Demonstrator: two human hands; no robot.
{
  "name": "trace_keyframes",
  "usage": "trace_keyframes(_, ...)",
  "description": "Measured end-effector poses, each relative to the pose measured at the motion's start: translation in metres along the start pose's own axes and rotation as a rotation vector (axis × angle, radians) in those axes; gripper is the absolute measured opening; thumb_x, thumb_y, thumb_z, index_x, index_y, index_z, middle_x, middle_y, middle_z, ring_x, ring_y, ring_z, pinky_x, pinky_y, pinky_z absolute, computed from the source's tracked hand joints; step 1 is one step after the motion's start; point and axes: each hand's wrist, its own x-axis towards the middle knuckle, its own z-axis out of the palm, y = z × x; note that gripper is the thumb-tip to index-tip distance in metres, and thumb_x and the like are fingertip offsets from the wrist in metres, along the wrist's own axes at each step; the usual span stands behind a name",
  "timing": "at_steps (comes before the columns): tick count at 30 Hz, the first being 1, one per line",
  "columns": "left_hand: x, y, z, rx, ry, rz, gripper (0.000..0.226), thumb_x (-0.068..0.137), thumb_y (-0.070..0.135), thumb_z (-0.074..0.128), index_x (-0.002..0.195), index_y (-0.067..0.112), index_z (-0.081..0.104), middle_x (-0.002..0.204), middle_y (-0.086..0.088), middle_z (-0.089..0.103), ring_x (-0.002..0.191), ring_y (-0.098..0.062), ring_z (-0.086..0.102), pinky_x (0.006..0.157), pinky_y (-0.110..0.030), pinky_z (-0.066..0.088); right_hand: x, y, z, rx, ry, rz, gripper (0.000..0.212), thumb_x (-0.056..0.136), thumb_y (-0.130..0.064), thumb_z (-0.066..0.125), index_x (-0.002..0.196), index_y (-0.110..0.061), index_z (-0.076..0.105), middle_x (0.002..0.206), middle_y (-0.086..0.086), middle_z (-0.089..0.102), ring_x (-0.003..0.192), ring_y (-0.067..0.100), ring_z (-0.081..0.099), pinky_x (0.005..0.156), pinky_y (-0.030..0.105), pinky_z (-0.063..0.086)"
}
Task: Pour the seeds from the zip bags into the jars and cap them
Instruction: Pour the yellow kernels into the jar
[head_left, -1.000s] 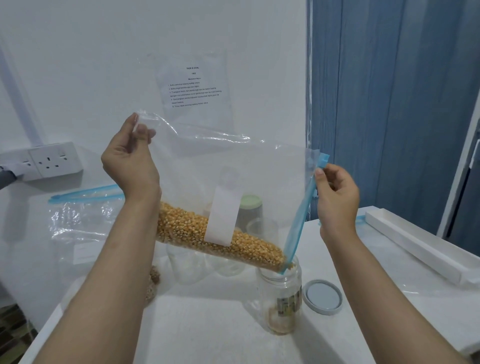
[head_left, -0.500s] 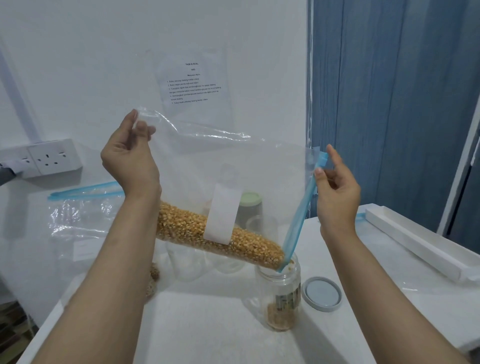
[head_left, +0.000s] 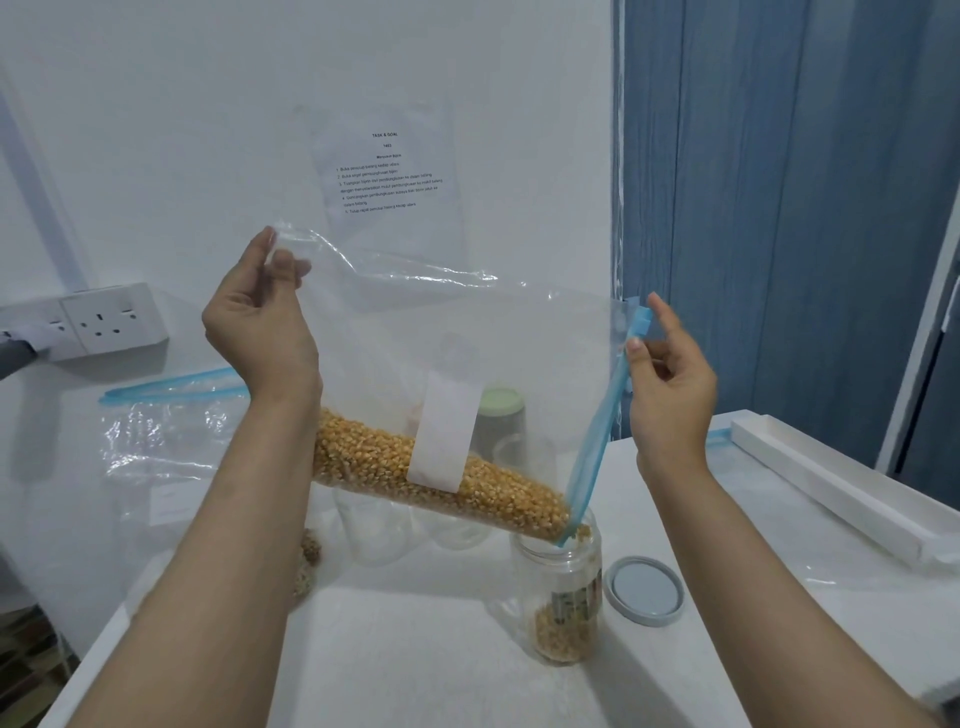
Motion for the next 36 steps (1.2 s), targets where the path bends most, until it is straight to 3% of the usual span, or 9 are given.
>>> trace_keyframes(10,0.0010,0.0029,-0.0009,0.001,-0.007,-0.006,0.020,0.094,0.010,0.066,0.110,0.019,0.071,0.073,0.014,0.073,0.079,-0.009,0.070,0.091,-0.030,0.056,-0.0004,-0.0021,-0.0004,-0.013,0.000,-0.016,0.045,0.098,-0.014,0.061,0.129,-0.045,0.058,0.085,-0.012,0.060,0.079,0.006,0.053,0.083,0.021,0.048)
trace_keyframes(15,-0.0004,0.0038,-0.0026,0.007,0.000,-0.001,0.022,0.094,0.006,0.063,0.113,0.014,0.071,0.088,-0.011,0.070,0.078,-0.008,0.069,0.086,-0.024,0.055,-0.0018,-0.0034,-0.0016,-0.027,0.000,-0.019,0.044,0.097,-0.013,0.062,0.133,-0.039,0.059,0.088,-0.010,0.063,0.084,0.007,0.057,0.088,0.023,0.051)
trace_keyframes(20,0.0007,0.0060,-0.0018,0.016,0.002,-0.009,0.021,0.093,0.008,0.064,0.111,0.015,0.072,0.079,0.004,0.073,0.079,-0.010,0.070,0.087,-0.026,0.056,-0.0033,-0.0036,-0.0016,-0.015,-0.003,-0.002,0.046,0.097,-0.013,0.062,0.132,-0.043,0.058,0.086,-0.013,0.061,0.084,0.008,0.057,0.089,0.025,0.052)
trace_keyframes(27,0.0039,0.0055,0.0014,0.014,0.006,0.002,0.022,0.094,0.010,0.065,0.116,0.009,0.070,0.092,-0.014,0.071,0.077,-0.006,0.070,0.084,-0.023,0.055,-0.0042,-0.0027,-0.0003,0.000,0.014,0.024,0.045,0.097,-0.016,0.062,0.128,-0.049,0.058,0.087,-0.010,0.063,0.082,0.009,0.056,0.092,0.037,0.055)
trace_keyframes(31,0.0055,0.0058,0.0025,0.012,0.013,-0.002,0.023,0.094,0.010,0.065,0.117,0.008,0.070,0.083,-0.001,0.073,0.077,-0.005,0.070,0.085,-0.023,0.055,-0.0038,-0.0027,-0.0009,0.002,0.007,0.023,0.046,0.097,-0.016,0.062,0.125,-0.052,0.058,0.092,-0.004,0.066,0.087,0.013,0.060,0.095,0.040,0.055)
trace_keyframes(33,0.0056,0.0061,0.0026,0.013,0.005,-0.004,0.023,0.094,0.011,0.066,0.116,0.011,0.071,0.075,0.011,0.074,0.078,-0.006,0.070,0.087,-0.025,0.056,-0.0044,-0.0031,-0.0013,0.015,0.007,0.021,0.047,0.097,-0.014,0.062,0.124,-0.052,0.058,0.090,-0.005,0.065,0.085,0.011,0.059,0.093,0.035,0.054)
trace_keyframes(36,0.0061,0.0060,0.0023,0.012,-0.011,-0.004,0.021,0.093,0.013,0.066,0.114,0.015,0.071,0.072,0.016,0.074,0.079,-0.007,0.070,0.091,-0.029,0.056,-0.0055,-0.0044,-0.0018,0.037,0.009,0.019,0.046,0.097,-0.013,0.062,0.125,-0.050,0.059,0.086,-0.010,0.061,0.081,0.006,0.056,0.089,0.027,0.052)
